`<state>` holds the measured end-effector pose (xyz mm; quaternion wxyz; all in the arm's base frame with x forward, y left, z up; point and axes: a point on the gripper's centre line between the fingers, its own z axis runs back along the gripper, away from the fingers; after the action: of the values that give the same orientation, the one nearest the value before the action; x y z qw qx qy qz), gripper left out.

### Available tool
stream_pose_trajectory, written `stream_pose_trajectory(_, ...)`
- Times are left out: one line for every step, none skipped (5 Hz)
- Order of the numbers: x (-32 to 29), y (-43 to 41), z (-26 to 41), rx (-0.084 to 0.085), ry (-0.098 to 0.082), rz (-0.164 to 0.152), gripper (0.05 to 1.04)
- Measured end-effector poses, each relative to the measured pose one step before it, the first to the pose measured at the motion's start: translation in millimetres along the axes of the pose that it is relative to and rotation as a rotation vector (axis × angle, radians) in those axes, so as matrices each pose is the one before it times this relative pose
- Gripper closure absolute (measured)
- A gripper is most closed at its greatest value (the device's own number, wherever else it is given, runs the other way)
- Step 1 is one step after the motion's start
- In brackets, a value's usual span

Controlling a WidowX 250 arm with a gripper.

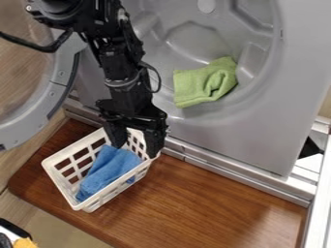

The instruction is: Take out the green cloth inside the washer and put it in the white basket

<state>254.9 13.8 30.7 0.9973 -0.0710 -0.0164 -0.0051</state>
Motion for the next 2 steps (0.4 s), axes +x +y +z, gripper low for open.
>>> stream_pose_trajectory(-2.26, -0.12, -5.84, -0.0080, 0.0259, 0.0049, 0.083)
stream_pose_trajectory(15.89, -4.19, 12.03, -0.0256, -0.0304, -0.0093, 0.083)
